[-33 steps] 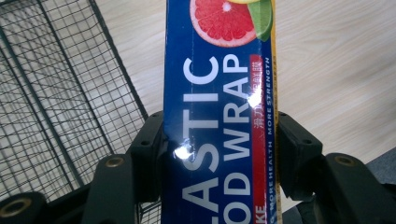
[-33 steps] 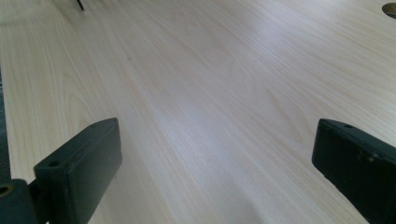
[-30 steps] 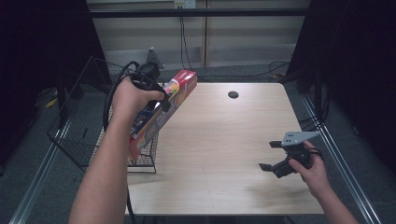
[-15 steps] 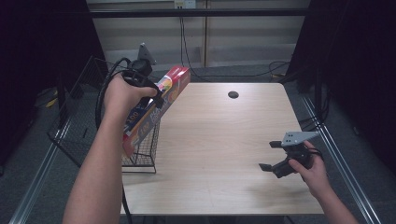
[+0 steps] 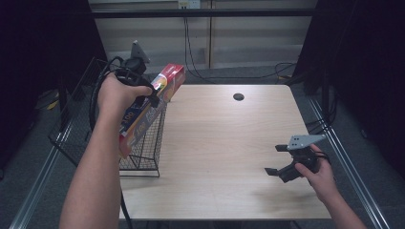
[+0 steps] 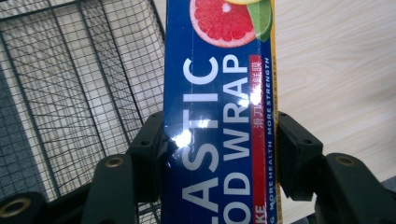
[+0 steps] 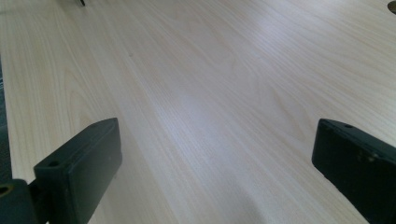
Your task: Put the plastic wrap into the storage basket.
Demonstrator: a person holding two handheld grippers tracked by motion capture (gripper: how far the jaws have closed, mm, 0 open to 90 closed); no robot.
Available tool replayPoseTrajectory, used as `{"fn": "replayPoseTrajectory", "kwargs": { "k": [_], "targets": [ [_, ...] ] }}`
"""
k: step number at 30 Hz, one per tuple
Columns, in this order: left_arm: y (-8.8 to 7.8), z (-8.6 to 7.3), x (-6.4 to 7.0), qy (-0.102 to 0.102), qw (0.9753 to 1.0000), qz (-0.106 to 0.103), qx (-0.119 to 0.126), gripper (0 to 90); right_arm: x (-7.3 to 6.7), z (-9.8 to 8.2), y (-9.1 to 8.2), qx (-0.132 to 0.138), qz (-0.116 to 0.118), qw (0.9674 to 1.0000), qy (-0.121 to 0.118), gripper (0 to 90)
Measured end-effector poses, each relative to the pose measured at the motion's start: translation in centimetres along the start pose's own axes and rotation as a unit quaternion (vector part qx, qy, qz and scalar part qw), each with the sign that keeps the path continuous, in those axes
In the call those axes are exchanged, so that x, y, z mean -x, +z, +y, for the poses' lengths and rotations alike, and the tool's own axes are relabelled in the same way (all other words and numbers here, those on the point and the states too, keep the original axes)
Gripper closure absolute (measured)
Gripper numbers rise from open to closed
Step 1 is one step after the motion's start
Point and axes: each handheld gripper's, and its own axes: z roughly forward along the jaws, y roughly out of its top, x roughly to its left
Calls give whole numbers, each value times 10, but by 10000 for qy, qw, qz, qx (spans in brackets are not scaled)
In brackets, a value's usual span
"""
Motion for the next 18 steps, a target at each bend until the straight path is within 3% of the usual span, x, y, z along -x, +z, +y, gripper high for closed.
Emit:
{"fn": "replayPoseTrajectory", "kwargs": {
  "k": [18],
  "targets": [
    [-7,-6,-24,-400,9990,205,71,441,-2,0,2,-31,30,10000,-36,17]
  ]
}}
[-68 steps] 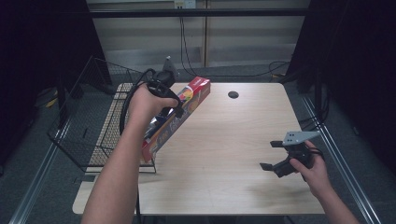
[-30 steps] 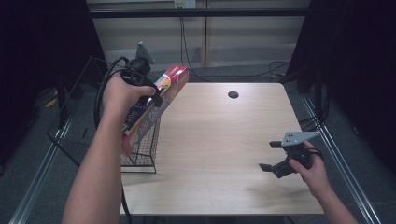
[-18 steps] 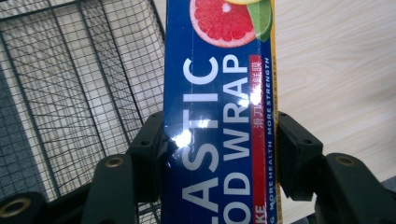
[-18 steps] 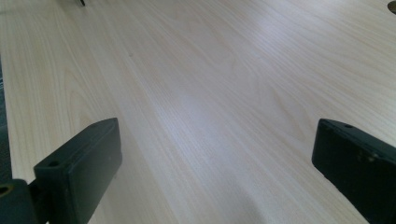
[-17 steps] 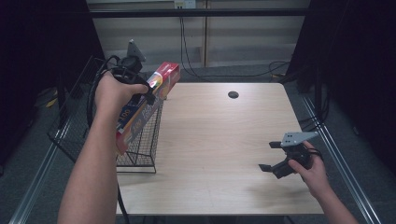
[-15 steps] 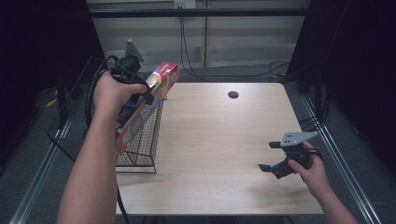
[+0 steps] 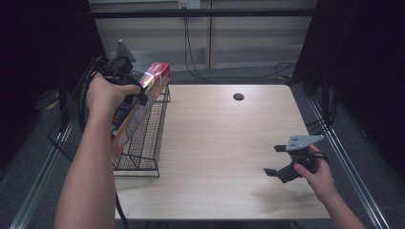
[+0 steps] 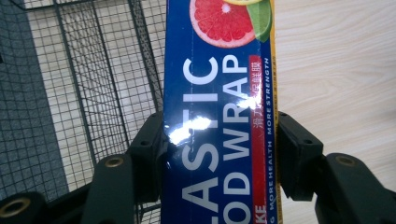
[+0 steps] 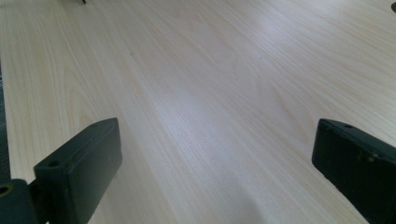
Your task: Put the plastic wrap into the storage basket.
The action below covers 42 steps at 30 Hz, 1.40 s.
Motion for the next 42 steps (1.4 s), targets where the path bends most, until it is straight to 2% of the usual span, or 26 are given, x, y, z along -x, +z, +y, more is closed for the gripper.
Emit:
{"fn": "replayPoseTrajectory", "kwargs": {
  "k": [2,6,11,23,26,32,42],
  "targets": [
    [-1,0,-2,20,10000,42,-10,441,0,0,0,-2,-3,10000,1,17],
    [-5,0,-6,-100,9999,83,53,441,0,0,0,-7,-14,10000,-4,17],
    [-7,-1,-12,-117,9998,144,50,440,0,0,0,1,-17,10000,6,17],
    [-12,-4,-25,-340,9991,243,117,441,0,-1,1,10,-39,10000,-14,17],
    [-13,-4,-28,-313,9989,327,90,441,0,-1,1,5,-29,10000,-2,17],
    [-12,-5,-32,-432,9981,430,131,445,0,-1,1,4,-22,10000,-18,17],
    [-17,-8,-40,-530,9973,480,181,445,0,-1,2,2,-5,10000,-26,17]
  ]
}}
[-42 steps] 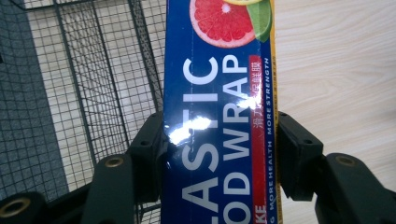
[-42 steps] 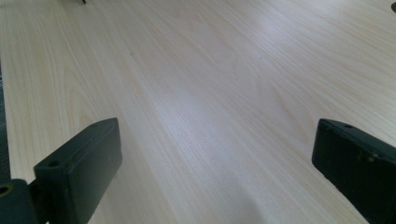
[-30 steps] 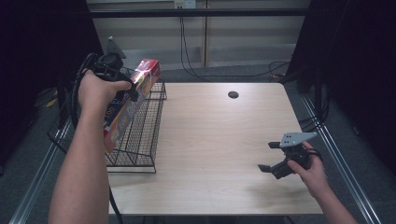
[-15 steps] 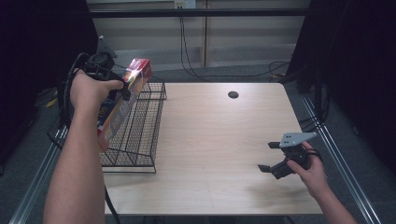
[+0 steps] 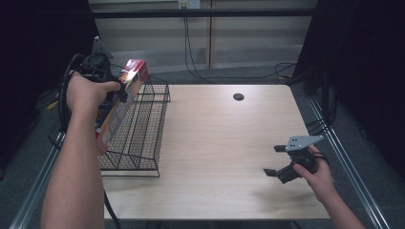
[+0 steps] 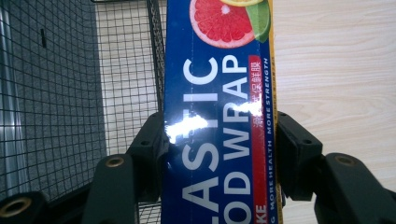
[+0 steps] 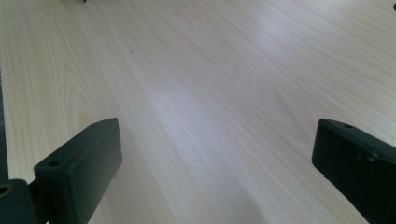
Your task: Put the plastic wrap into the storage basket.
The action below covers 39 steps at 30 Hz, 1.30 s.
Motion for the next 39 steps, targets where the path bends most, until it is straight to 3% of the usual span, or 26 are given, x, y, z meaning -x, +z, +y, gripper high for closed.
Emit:
{"fn": "replayPoseTrajectory", "kwargs": {
  "k": [16,18,21,26,39],
  "targets": [
    [8,-10,-24,-330,9993,165,116,441,-1,-1,5,-44,43,10000,-2,17],
    [11,-12,-27,-479,9987,125,138,441,-1,-1,5,-18,13,10000,-12,17],
    [14,-14,-30,-462,9987,214,85,440,-1,-1,4,-15,35,10000,1,17],
    [20,-16,-34,-680,9973,242,98,440,-1,-1,4,-9,51,10000,6,17],
    [29,-22,-43,-963,9943,434,129,436,0,-1,3,37,77,10000,7,17]
  ]
}}
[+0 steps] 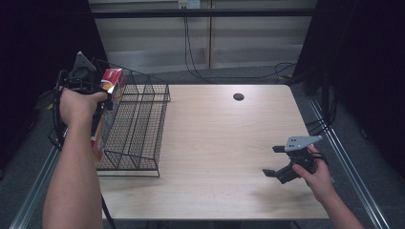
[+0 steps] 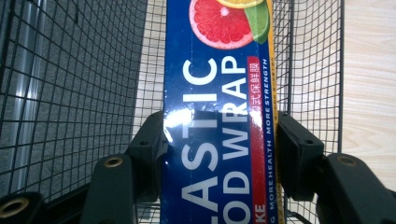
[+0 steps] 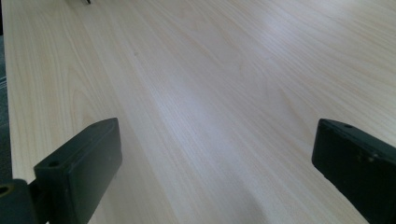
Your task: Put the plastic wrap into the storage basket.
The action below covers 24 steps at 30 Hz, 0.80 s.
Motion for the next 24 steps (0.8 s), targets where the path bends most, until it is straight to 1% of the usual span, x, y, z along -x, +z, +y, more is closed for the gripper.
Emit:
{"fn": "replayPoseTrajectory", "kwargs": {
  "k": [2,3,4,6,7,8,9,10,12,13,16,20,24],
  "targets": [
    [1,-1,-1,-18,10000,-26,-28,436,0,0,0,-3,-8,10000,5,17],
    [2,-1,-3,50,10000,14,-32,435,0,0,0,-2,-2,10000,9,17],
    [2,-1,-3,76,9999,54,-38,435,0,0,0,-2,7,10000,5,17],
    [3,-1,-4,-9,10000,-9,-28,435,0,0,1,-15,5,10000,7,17],
    [4,-1,-6,63,10000,39,-43,434,0,0,1,-22,19,10000,11,17],
    [4,-1,-6,33,10000,28,-57,434,0,0,1,-23,18,10000,10,17],
    [4,-2,-7,48,9999,73,-53,434,0,0,1,-27,26,10000,9,17],
    [5,-2,-7,6,10000,13,-77,434,0,0,1,-29,24,10000,10,17],
    [6,-2,-8,-6,10000,17,-77,434,0,0,1,-21,26,10000,12,17],
    [6,-2,-7,-52,10000,17,-73,434,0,0,1,-17,28,10000,13,17],
    [7,-3,-9,-2,10000,40,-90,434,-1,0,1,-29,24,10000,13,17],
    [8,-3,-9,-78,9999,34,-100,433,-1,0,1,-24,33,10000,6,17],
    [9,-4,-12,-54,9999,36,-111,433,-1,0,1,-14,7,10000,10,17]
  ]
}}
